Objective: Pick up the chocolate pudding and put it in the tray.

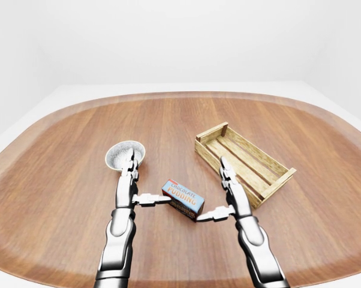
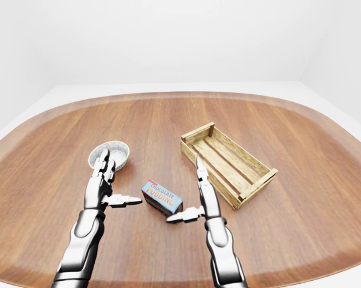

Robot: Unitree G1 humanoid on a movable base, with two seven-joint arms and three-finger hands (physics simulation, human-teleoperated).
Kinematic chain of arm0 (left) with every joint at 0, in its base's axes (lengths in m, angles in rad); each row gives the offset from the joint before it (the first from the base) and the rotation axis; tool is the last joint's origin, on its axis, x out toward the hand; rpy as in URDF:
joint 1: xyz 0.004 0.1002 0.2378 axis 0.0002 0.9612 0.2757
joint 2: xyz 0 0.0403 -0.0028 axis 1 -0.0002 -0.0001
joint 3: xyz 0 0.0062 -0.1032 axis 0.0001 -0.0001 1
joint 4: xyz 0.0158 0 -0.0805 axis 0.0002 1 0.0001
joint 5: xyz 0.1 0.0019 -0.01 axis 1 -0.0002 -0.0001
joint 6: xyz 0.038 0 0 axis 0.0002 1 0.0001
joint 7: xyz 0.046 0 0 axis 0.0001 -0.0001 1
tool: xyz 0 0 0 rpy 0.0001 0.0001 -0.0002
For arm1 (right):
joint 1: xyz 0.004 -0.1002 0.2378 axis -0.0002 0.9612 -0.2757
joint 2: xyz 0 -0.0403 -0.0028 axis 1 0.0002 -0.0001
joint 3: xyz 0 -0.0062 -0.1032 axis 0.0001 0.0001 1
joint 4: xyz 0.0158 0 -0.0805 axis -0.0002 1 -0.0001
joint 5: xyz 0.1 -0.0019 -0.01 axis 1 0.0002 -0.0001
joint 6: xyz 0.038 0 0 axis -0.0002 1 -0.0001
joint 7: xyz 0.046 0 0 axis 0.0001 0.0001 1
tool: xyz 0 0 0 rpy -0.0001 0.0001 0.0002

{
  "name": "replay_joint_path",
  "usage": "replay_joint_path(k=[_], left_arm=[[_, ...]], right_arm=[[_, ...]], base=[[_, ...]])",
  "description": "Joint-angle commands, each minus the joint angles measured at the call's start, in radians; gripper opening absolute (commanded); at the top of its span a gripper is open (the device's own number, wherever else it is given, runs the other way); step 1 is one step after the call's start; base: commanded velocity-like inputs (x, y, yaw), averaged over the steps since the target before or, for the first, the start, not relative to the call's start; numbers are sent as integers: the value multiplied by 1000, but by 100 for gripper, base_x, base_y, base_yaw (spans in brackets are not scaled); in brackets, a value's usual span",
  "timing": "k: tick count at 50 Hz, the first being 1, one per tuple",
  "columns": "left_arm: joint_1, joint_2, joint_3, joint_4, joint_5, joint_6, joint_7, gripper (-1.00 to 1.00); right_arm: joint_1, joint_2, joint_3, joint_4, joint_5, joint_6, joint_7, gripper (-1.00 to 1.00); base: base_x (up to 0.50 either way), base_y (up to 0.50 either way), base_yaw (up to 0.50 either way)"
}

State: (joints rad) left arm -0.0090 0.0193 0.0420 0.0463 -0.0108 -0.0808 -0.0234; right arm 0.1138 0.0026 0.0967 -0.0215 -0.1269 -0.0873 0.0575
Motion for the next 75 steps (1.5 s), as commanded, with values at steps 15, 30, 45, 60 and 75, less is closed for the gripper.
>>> replay_joint_path(k=[15, 30, 45, 60, 75], left_arm=[[5, 0, -4, -15, 5, 20, -5, 100], [4, 0, -3, -12, 5, 20, -6, 100], [6, 0, -4, -7, 6, 12, -5, 100], [8, 0, -5, -15, 7, 16, -7, 100], [4, 0, -5, -3, 9, 7, -7, 100]], right_arm=[[2, 8, 43, 44, -46, 0, -6, 100], [-22, 16, 60, 86, -67, 0, -26, 100], [-53, 29, 70, 175, -97, 0, -48, 100], [-82, 40, 73, 274, -128, 0, -69, 100], [-109, 41, 58, 352, -138, 0, -80, 100]], base=[[0, 0, 0], [0, 0, 0], [0, 0, 0], [0, 0, 0], [0, 0, 0]])
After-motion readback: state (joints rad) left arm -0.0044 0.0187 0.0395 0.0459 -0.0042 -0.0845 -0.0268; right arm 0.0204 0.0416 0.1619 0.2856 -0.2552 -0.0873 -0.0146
